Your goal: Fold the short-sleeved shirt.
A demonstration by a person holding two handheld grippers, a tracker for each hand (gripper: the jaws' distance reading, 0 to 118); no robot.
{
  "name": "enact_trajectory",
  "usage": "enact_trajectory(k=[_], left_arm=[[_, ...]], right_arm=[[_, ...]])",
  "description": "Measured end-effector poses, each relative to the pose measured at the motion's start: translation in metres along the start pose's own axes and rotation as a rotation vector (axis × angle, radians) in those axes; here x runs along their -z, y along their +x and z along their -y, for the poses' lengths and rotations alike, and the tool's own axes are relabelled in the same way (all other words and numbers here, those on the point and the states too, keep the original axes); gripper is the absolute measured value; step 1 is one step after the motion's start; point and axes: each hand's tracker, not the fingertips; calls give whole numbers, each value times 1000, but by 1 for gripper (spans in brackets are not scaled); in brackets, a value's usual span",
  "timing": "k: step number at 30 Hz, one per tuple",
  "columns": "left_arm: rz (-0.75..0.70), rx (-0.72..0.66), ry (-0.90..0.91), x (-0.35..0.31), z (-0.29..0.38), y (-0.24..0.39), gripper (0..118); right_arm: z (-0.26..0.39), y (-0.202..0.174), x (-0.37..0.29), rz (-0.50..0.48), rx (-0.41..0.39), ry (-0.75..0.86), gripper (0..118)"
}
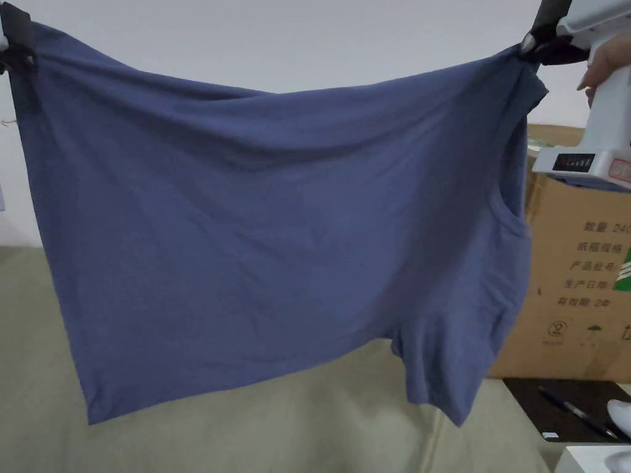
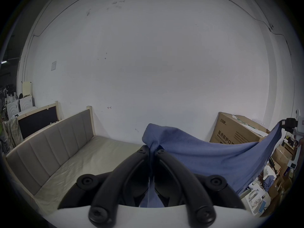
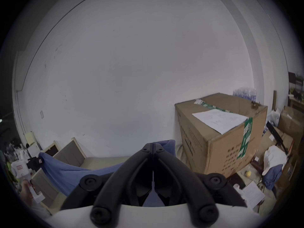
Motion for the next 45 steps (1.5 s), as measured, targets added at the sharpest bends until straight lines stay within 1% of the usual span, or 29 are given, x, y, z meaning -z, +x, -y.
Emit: enact_trajectory(k=[3,5,7,8,10,12,13,15,16,18,20,23,25,26,27,28,31,33,34,35,36,37,38,39,40,41,42,43,45], left_arm=[[8,14,5,11,26,0,5],[25,27,-15,14,50,0,5],[74,25,-39,10,86,1,5],[99,19,-61,5,108,2,5],[182,16,-129,-6,152,3,5],[221,18,-205,-24,201,5,5],[244,15,-247,-38,224,6,5],[246,7,-321,-63,271,6,5],[259,10,-361,-74,289,5,5],[276,21,-382,-105,321,3,5],[271,27,-385,-133,346,-1,5],[254,16,-404,-171,362,-9,5],[227,51,-397,-192,365,-12,5],[208,54,-408,-199,367,-13,5],[189,56,-443,-200,369,-14,5],[162,40,-497,-196,374,-16,5],[135,26,-622,-171,398,-24,5],[98,73,-676,-146,421,-26,5],[72,102,-701,-136,431,-26,5],[42,105,-718,-128,440,-28,5],[13,104,-733,-123,445,-29,4],[-12,90,-731,-118,454,-35,12],[-17,68,-721,-118,453,-38,31],[-19,39,-703,-120,451,-40,66],[-17,28,-688,-123,448,-41,112],[-21,27,-677,-129,446,-41,116],[-29,30,-661,-133,442,-40,114],[-6,32,-561,-141,434,-41,114],[-11,43,-582,-152,424,-38,114]], right_arm=[[27,-3,4,11,-59,10,0],[57,5,5,8,-75,-5,0],[98,15,-4,-30,-70,-51,0],[123,22,-10,-55,-80,-73,0],[176,32,-29,-49,-105,-122,0],[225,47,-45,-86,-116,-179,0],[249,51,-58,-85,-131,-206,0],[296,60,-91,-96,-112,-232,0],[314,66,-104,-100,-83,-268,0],[347,75,-135,-108,-36,-302,0],[372,83,-171,-106,-35,-316,0],[391,92,-213,-105,-18,-340,0],[403,96,-234,-93,-25,-373,0],[409,99,-241,-86,-7,-398,0],[415,102,-245,-91,7,-425,0],[423,103,-244,-91,-1,-457,0],[449,118,-215,-26,-16,-587,0],[473,128,-186,50,-36,-679,0],[481,132,-175,98,-36,-698,0],[488,137,-163,118,-16,-729,1],[496,140,-157,127,9,-723,3],[499,142,-151,126,19,-727,25],[500,142,-147,145,25,-734,54],[500,142,-145,164,28,-741,84],[500,139,-149,170,26,-747,108],[497,138,-153,163,30,-738,116],[492,135,-158,140,44,-699,118],[486,132,-163,112,53,-663,118],[471,121,-177,108,33,-632,118]])
